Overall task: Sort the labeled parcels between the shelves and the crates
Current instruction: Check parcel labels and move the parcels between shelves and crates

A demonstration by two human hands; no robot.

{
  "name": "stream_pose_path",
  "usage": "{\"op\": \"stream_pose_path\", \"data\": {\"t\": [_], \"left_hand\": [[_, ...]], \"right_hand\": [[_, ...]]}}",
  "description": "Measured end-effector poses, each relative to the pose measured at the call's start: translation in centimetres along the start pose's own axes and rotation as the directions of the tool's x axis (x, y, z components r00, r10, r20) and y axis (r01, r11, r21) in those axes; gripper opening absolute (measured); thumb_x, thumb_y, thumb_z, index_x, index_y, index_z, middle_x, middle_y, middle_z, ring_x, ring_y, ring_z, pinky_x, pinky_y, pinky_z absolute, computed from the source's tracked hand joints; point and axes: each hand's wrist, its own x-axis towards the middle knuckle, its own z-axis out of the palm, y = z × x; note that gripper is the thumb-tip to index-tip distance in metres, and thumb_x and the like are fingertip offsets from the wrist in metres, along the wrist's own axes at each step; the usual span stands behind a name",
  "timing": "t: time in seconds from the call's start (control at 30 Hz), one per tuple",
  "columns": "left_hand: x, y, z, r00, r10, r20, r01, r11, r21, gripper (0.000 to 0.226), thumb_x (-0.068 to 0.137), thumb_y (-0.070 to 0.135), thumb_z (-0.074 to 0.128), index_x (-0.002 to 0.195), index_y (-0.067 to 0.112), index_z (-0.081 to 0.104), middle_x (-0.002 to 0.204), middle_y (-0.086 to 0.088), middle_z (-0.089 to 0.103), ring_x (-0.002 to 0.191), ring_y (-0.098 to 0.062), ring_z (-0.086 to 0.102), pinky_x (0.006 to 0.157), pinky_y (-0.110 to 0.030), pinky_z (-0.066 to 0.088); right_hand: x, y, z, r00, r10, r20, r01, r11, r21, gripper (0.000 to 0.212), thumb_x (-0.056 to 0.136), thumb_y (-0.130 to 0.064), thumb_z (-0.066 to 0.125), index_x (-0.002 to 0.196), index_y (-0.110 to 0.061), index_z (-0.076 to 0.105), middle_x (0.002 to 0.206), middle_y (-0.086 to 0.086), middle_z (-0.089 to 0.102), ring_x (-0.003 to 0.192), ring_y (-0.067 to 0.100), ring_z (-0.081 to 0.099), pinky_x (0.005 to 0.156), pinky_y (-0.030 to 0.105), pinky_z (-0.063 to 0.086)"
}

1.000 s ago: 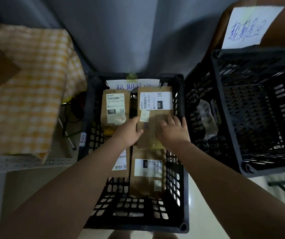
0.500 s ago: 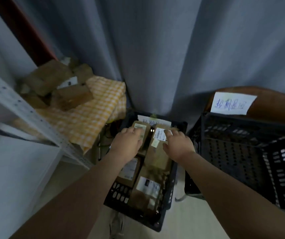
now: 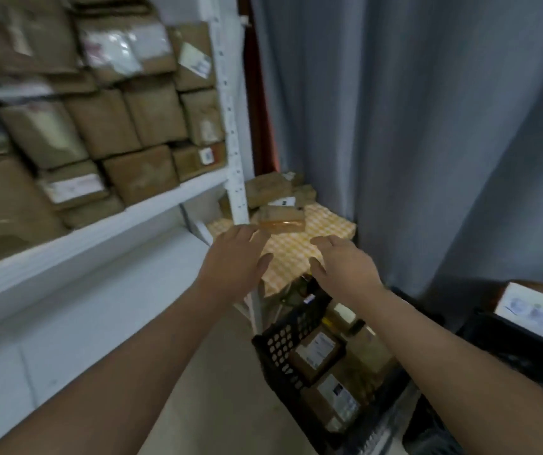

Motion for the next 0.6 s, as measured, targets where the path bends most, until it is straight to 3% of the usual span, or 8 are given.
{"op": "stream_pose_path", "data": {"t": [0.13,0.27,0.47,0.6], "left_hand": [[-5.0,-5.4,-6.3,0.988,-0.130,-0.086,0.136,0.988,0.077,0.044,0.095,0.036,0.048,0.135,0.017,0.048,0.138,-0.006,0.049,0.125,-0.026,0.043,0.101,-0.038,0.035],[-11.7,-10.5,-12.4,0.950,-0.243,-0.194,0.272,0.952,0.140,0.043,0.095,0.034,0.049,0.133,0.015,0.049,0.132,-0.009,0.052,0.119,-0.029,0.046,0.096,-0.039,0.037],[-24.5,-17.0,-21.5,0.893,-0.325,-0.311,0.401,0.888,0.225,0.039,0.093,0.033,0.053,0.125,0.012,0.056,0.119,-0.010,0.059,0.108,-0.033,0.052,0.089,-0.040,0.043],[-33.6,-20.7,-27.1,0.845,-0.388,-0.367,0.497,0.824,0.272,0.038,0.091,0.032,0.056,0.123,0.012,0.058,0.117,-0.009,0.061,0.104,-0.031,0.055,0.085,-0.039,0.044]], "right_hand": [[1.8,-8.6,-2.3,0.966,-0.197,-0.166,0.204,0.978,0.029,0.030,0.095,-0.031,0.045,0.116,-0.015,0.059,0.106,0.006,0.064,0.093,0.024,0.060,0.073,0.034,0.049],[2.6,-18.7,-3.6,0.907,-0.331,-0.259,0.354,0.934,0.043,0.027,0.094,-0.027,0.045,0.113,-0.015,0.060,0.109,0.004,0.063,0.100,0.023,0.055,0.079,0.034,0.042],[-0.3,-35.6,-5.0,0.812,-0.421,-0.404,0.536,0.812,0.230,0.013,0.088,-0.013,0.059,0.096,-0.008,0.068,0.094,0.007,0.069,0.089,0.030,0.059,0.071,0.031,0.039],[-3.5,-46.1,-4.8,0.780,-0.459,-0.426,0.604,0.730,0.319,0.019,0.088,-0.014,0.059,0.104,-0.009,0.069,0.101,0.005,0.069,0.097,0.029,0.059,0.076,0.034,0.043]]}}
